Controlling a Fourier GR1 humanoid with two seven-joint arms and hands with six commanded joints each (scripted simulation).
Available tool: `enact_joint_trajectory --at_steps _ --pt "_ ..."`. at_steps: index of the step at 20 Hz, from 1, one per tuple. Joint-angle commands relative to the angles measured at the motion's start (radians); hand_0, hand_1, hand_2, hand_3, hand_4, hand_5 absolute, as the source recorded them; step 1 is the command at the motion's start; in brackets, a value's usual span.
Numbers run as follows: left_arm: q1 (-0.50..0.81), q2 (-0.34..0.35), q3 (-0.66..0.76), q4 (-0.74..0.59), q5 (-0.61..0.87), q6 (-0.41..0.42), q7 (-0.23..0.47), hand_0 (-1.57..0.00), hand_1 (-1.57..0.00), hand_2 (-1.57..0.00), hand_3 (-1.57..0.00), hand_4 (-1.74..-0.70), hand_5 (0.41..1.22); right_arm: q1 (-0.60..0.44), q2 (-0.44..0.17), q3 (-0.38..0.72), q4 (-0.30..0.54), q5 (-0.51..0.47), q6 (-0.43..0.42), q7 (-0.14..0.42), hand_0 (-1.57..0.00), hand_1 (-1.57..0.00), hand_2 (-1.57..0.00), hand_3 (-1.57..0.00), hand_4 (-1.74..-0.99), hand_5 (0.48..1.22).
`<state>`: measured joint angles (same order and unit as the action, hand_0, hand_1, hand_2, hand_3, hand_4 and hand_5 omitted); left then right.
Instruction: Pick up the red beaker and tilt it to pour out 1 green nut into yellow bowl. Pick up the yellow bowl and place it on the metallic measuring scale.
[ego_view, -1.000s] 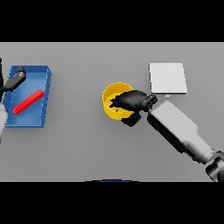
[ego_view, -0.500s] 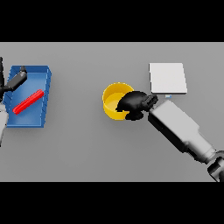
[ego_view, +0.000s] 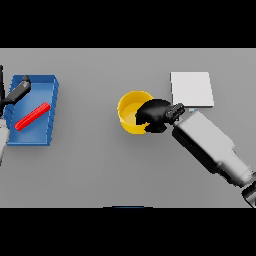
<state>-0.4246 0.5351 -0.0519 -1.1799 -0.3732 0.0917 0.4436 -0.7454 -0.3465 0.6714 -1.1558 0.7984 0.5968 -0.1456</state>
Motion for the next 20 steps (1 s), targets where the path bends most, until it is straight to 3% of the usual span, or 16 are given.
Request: enact_joint_trajectory --at_steps 1,6,8,10,12,14,16,20 --pt "0.006 -0.001 -0.002 -0.001 -0.001 0.002 -0.006 0.0 0.0 0.0 0.0 -0.73 0.692 -0.007 -0.015 -0.009 -0.009 -0.004 0.011 -0.002 -1.55 -1.55 -1.39 -1.29 -1.735 1.217" --pt "-0.005 0.003 0.004 0.017 0.002 -0.001 -0.019 0.0 0.0 0.0 0.0 -0.74 0.693 -0.018 -0.068 -0.061 -0.098 -0.021 0.034 0.058 -1.57 -1.57 -1.42 -1.27 -1.739 1.22" --pt "0.004 0.01 0.007 0.003 0.006 -0.005 -0.018 0.0 0.0 0.0 0.0 -0.74 0.697 -0.012 -0.088 -0.079 -0.116 -0.032 0.029 0.054 -1.57 -1.57 -1.44 -1.27 -1.74 1.22" --pt "-0.006 0.004 0.008 0.002 0.009 -0.005 -0.012 0.0 0.0 0.0 0.0 -0.75 0.697 -0.009 -0.105 -0.096 -0.119 -0.041 0.02 0.046 -1.57 -1.57 -1.44 -1.38 -1.74 1.22" --pt "-0.01 0.01 0.005 0.0 0.002 -0.008 0.003 0.0 0.0 0.0 0.0 -0.74 0.702 -0.017 -0.119 -0.125 -0.105 -0.045 0.018 0.073 -1.57 -1.57 -1.47 -1.31 -1.74 1.22" --pt "0.002 0.005 0.0 -0.011 0.0 -0.007 0.001 0.0 0.0 0.0 0.0 -0.74 0.708 -0.021 -0.156 -0.144 -0.082 -0.039 -0.017 0.042 -1.57 -1.57 -1.49 -1.26 -1.741 1.221" --pt "-0.003 0.006 0.004 -0.003 0.002 -0.007 0.007 0.0 0.0 0.0 0.0 -0.74 0.71 -0.018 -0.178 -0.174 -0.07 -0.045 -0.041 0.052 -1.57 -1.57 -1.52 -1.23 -1.741 1.221" --pt "0.003 0.009 0.009 -0.015 0.006 -0.008 0.015 0.0 0.0 0.0 0.0 -0.74 0.703 -0.055 -0.216 -0.215 0.061 -0.025 -0.121 0.017 -1.57 -1.57 -1.53 -1.19 -1.741 1.221"
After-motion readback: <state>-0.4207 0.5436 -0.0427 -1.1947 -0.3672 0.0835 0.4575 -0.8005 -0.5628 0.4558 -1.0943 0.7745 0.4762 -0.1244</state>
